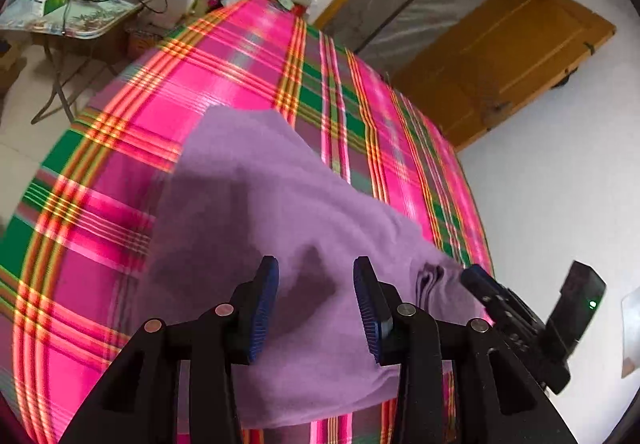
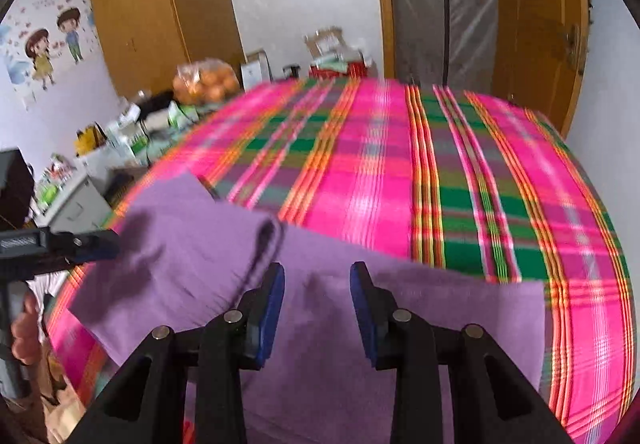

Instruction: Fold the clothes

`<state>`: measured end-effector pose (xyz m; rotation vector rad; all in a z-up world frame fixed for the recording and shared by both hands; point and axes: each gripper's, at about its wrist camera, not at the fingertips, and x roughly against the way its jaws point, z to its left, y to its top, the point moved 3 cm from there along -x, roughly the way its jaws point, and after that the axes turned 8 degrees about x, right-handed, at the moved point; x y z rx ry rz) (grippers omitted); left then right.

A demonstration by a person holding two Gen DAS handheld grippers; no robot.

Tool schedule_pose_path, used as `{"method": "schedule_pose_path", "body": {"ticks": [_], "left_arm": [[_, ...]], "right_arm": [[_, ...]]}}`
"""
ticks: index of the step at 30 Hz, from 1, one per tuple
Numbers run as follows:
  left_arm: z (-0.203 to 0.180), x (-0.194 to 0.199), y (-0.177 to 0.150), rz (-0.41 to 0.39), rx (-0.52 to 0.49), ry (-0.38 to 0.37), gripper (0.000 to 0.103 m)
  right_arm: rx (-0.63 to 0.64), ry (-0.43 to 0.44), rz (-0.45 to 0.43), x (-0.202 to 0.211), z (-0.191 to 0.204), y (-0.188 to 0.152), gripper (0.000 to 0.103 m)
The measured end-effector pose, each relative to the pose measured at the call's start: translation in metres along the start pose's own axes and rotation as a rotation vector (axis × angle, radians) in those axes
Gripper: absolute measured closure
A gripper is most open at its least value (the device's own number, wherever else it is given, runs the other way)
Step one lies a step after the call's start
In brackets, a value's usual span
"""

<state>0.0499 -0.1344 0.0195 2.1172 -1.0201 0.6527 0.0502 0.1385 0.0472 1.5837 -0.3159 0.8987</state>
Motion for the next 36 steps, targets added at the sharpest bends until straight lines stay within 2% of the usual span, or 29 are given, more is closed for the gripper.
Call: {"method": "schedule_pose_path", "body": {"ticks": [4,6,12,16,20,26,29,33,36], "left_arm": [[0.018,0.012,0.002,-0.025,0.033,0.028,0.062],[0.027,0.017,0.003,-0.036,0.054,0.044,0.062],[0.056,0.037,-0.007,-0.066,0.115,0.097,0.062],[0.077,0.043,-0.018,-0.052,0.146,0.144,0.062],[0.094,0.049,-0.026,-0.044,0.179,0.147,0.062],[0.09,0.052,-0.029,-0.043,0.176,0.152,0.062],[0.088,0.053,-0.031,-0.034,0.161,0.155,0.062],[0.093,0.054,-0.031,-0.027,0.171,0.166,0.062],[0.096,0.054,-0.03,-0.028,0.18,0.162,0.062]], "right_arm": [[0.003,0.094,-0.002,0.006,0.016,-0.003,0.068],[0.027,0.179,0.002,0.006,0.034,-0.007,0.068],[0.144,0.311,0.036,-0.017,0.095,-0.018,0.068],[0.217,0.321,0.098,-0.032,0.12,-0.032,0.067],[0.302,0.329,0.094,-0.026,0.135,-0.036,0.067],[0.324,0.391,0.077,-0.037,0.161,-0.021,0.067],[0.357,0.384,0.124,-0.05,0.177,-0.03,0.066],[0.437,0.4,0.112,-0.042,0.196,-0.038,0.066],[0.439,0.45,0.102,-0.041,0.205,-0.033,0.066]]}}
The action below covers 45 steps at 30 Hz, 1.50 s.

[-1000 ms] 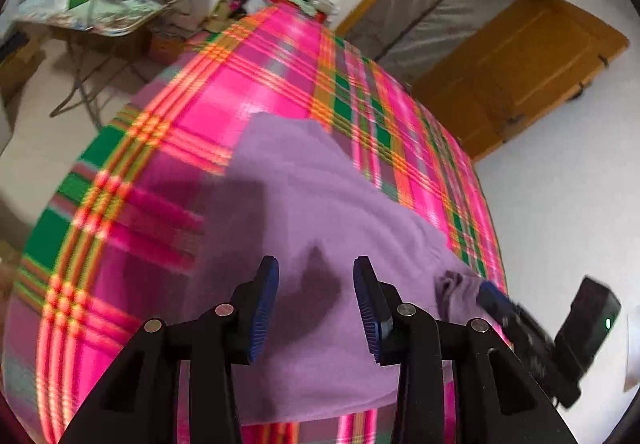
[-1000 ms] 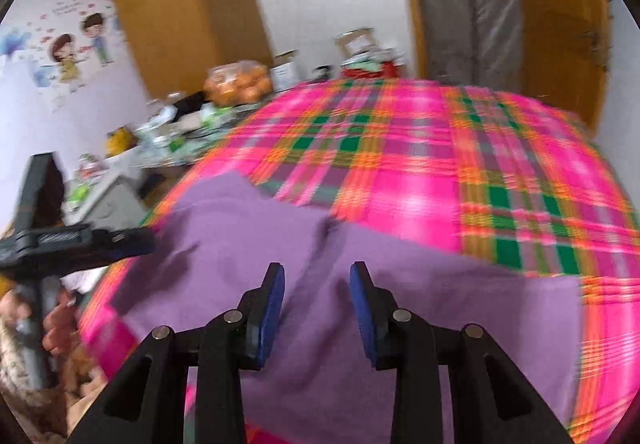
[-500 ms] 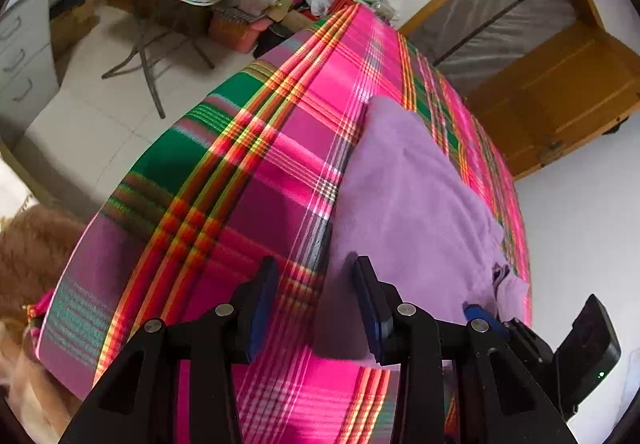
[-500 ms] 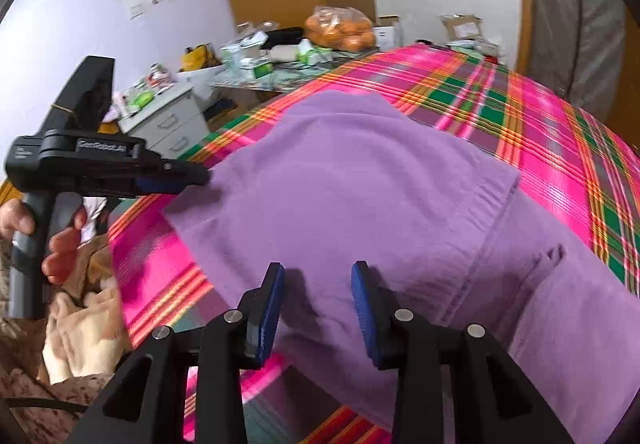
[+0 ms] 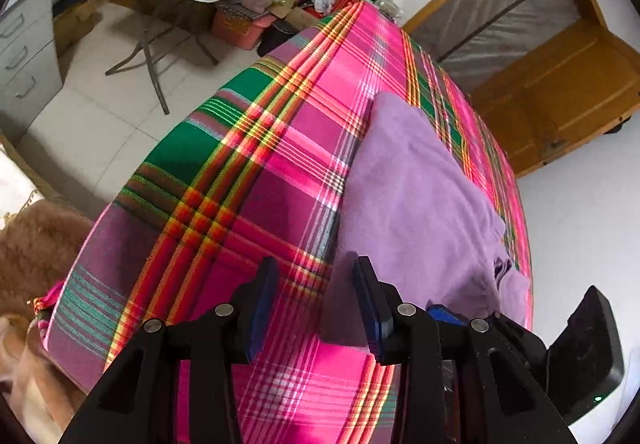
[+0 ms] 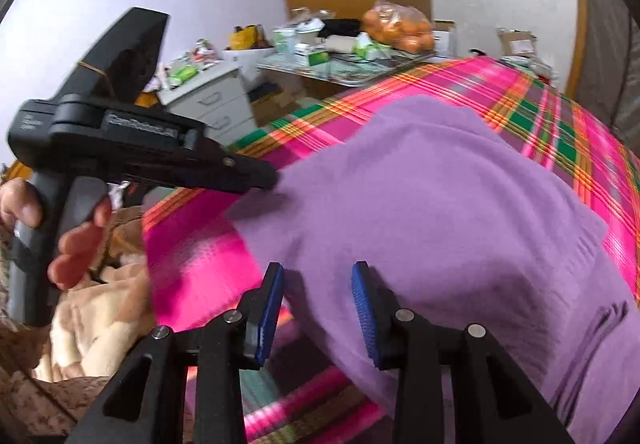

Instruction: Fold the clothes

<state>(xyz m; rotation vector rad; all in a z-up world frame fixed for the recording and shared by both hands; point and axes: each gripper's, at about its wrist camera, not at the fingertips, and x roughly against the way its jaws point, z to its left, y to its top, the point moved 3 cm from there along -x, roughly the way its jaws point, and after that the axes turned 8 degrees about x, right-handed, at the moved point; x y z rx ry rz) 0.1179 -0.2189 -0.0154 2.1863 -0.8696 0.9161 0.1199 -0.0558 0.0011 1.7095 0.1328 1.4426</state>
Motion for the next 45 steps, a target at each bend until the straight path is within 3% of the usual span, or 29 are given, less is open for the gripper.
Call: {"method": "schedule_pose_path", "body": {"ticks": [4,8,12,14,18,22,26,37,39,41,44,45], "left_arm": [[0.002,-0.001,0.002,0.004,0.0,-0.006,0.062],[0.004,0.001,0.006,0.0,0.012,-0.002,0.062],[0.007,0.001,0.017,-0.014,0.023,0.015,0.062],[0.003,-0.003,0.026,-0.007,0.011,-0.011,0.062],[-0.016,-0.019,0.046,0.039,-0.085,-0.041,0.057],[-0.027,-0.044,0.069,0.11,-0.094,-0.055,0.055],[-0.04,-0.058,0.084,0.133,-0.12,-0.091,0.054],[-0.066,-0.085,0.109,0.18,-0.204,-0.107,0.054],[-0.066,-0.086,0.112,0.179,-0.201,-0.105,0.056],[-0.065,-0.089,0.116,0.174,-0.201,-0.088,0.073],[-0.064,-0.095,0.119,0.187,-0.178,-0.104,0.089],[-0.064,-0.097,0.119,0.194,-0.165,-0.11,0.089]], "right_arm": [[0.001,0.043,-0.039,-0.007,0.004,0.015,0.065],[0.065,0.083,-0.012,-0.025,0.022,0.022,0.057],[0.141,0.019,-0.007,-0.032,0.036,0.026,0.052],[0.135,-0.018,0.017,-0.038,0.038,0.027,0.052],[0.094,-0.052,0.021,-0.041,0.037,0.028,0.052],[0.08,-0.08,0.012,-0.041,0.037,0.027,0.052],[0.12,-0.136,0.023,-0.044,0.045,0.027,0.051],[0.096,-0.11,0.018,-0.043,0.037,0.026,0.052],[0.096,-0.115,0.019,-0.042,0.036,0.026,0.054],[0.096,-0.124,0.019,-0.042,0.035,0.026,0.058],[0.073,-0.133,0.013,-0.04,0.029,0.025,0.072],[0.062,-0.131,0.01,-0.039,0.026,0.025,0.077]]}}
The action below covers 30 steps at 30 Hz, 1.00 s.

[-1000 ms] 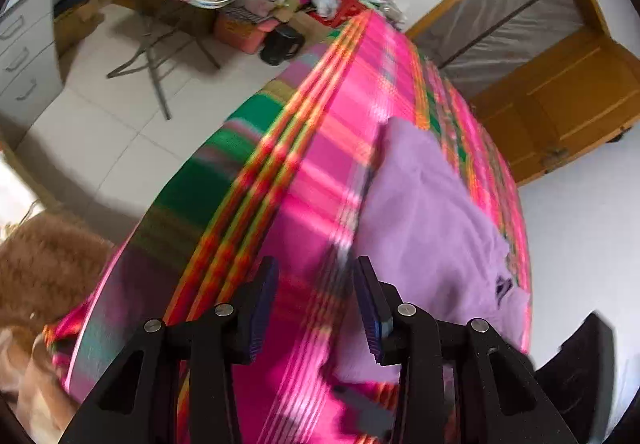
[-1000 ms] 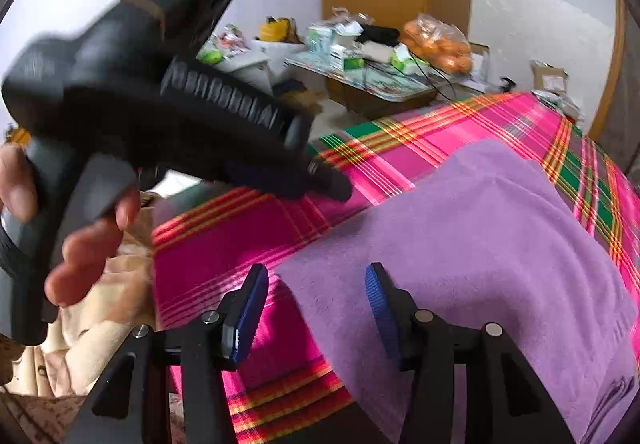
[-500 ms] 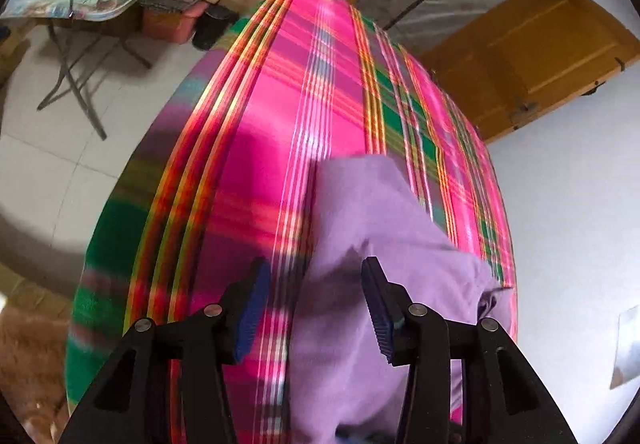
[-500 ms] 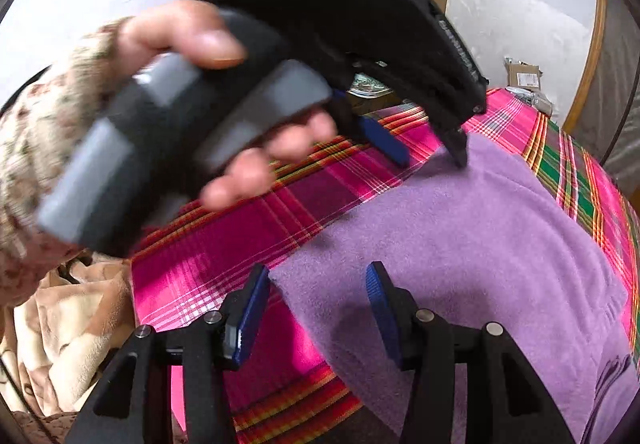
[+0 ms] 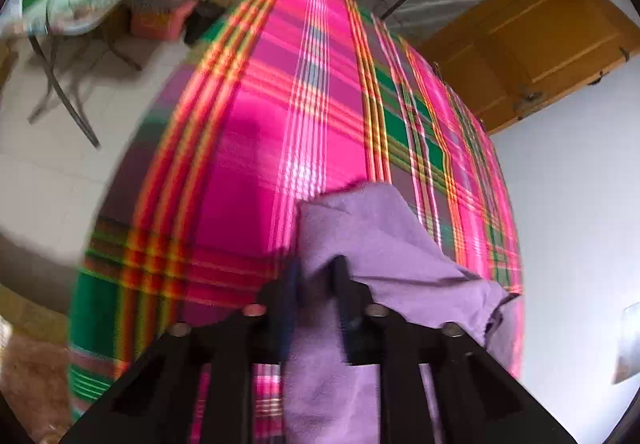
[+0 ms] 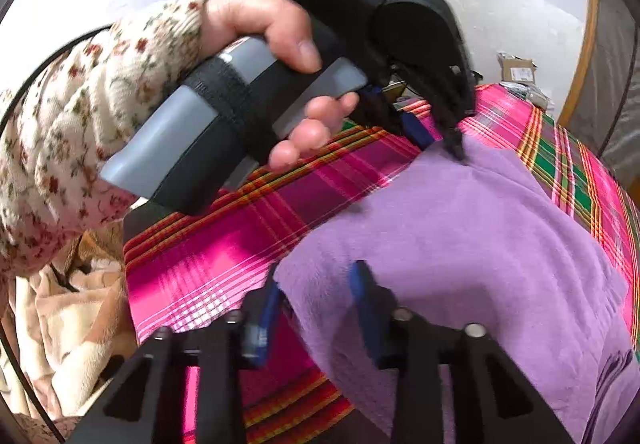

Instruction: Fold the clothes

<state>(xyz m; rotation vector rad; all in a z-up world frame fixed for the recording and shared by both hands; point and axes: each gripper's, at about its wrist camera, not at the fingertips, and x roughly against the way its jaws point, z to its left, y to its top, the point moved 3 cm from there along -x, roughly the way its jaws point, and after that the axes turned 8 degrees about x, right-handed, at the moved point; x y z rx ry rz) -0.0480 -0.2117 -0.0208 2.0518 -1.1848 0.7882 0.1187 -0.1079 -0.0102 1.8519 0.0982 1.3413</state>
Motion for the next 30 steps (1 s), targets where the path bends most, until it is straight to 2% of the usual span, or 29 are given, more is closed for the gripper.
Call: {"method": "schedule_pose_path", "body": {"ticks": [4,9,18,21,30], "left_arm": [[-0.004,0.001,-0.001,-0.009,-0.011,0.019,0.092],[-0.013,0.007,-0.001,-0.038,-0.051,0.024,0.093],[0.004,-0.001,0.002,-0.015,0.026,-0.029,0.093],[0.004,0.0,0.002,-0.01,0.036,-0.03,0.093],[-0.018,0.017,-0.004,-0.039,0.002,-0.011,0.093]], "right_arm": [[-0.014,0.009,-0.01,0.003,-0.005,-0.001,0.084],[-0.052,0.034,-0.064,0.014,-0.012,-0.002,0.086],[-0.084,0.088,-0.033,0.012,-0.025,-0.014,0.086],[-0.092,0.093,-0.04,0.019,-0.017,-0.029,0.086],[-0.13,0.083,-0.151,0.056,-0.024,-0.027,0.087]]}}
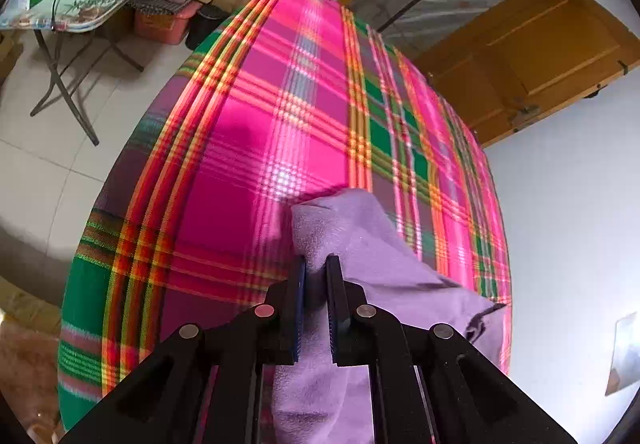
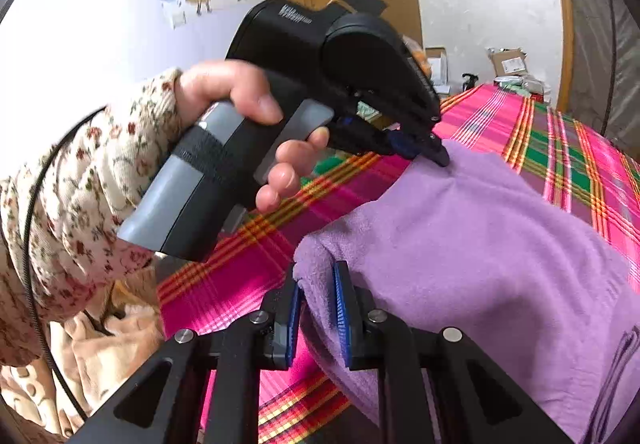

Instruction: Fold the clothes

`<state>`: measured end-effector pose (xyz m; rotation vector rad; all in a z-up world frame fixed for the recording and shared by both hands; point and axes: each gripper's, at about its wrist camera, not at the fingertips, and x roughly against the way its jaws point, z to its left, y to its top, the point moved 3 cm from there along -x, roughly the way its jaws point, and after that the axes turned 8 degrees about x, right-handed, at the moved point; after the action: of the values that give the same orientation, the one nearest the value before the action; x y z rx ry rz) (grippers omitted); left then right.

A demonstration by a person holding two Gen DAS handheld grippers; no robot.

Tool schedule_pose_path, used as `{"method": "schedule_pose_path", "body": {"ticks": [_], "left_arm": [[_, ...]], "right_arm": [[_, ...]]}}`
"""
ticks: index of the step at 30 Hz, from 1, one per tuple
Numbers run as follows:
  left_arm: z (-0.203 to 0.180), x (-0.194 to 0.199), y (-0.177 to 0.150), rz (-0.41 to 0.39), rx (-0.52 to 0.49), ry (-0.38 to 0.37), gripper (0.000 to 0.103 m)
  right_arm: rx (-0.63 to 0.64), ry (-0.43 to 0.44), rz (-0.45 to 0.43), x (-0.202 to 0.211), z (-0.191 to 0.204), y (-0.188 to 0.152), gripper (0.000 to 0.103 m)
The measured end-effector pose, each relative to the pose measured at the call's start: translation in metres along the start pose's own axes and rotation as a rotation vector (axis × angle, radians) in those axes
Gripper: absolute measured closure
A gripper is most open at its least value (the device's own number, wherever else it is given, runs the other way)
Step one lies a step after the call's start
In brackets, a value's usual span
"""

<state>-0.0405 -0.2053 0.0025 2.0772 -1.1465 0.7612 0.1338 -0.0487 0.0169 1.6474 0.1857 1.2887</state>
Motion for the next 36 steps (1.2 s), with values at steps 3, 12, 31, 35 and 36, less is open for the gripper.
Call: {"method": "schedule_pose_path", "body": {"ticks": [3,12,31,35,36], "left_arm": [[-0.016,0.009,-0.004,-0.019,-0.035,0.001,0.093],[-0.071,0.039,-0.016,-0.097,-0.108,-0.049,0.093],[-0.189,0.021,-0.045,-0.053,-0.18,-0.212,0.093],[-0.205,0.016,-0.052,-0.039,-0.196,-0.23,0.093],[-0.209,0.014,-0.054,-0.033,-0.201,-0.233,0.094]], "right_arm": [[-0.007,-0.007,-0.04,0.017,0.0,0.003,0.087],[-0.06,-0.031,-0.174,0.083,-0.004,0.008,0.087],[-0.201,-0.127,-0.343,0.174,-0.051,-0.02,0.092],[-0.238,-0.142,-0.352,0.185,-0.064,-0.029,0.092],[-0.25,-0.144,-0.357,0.188,-0.068,-0.031,0.092]]}}
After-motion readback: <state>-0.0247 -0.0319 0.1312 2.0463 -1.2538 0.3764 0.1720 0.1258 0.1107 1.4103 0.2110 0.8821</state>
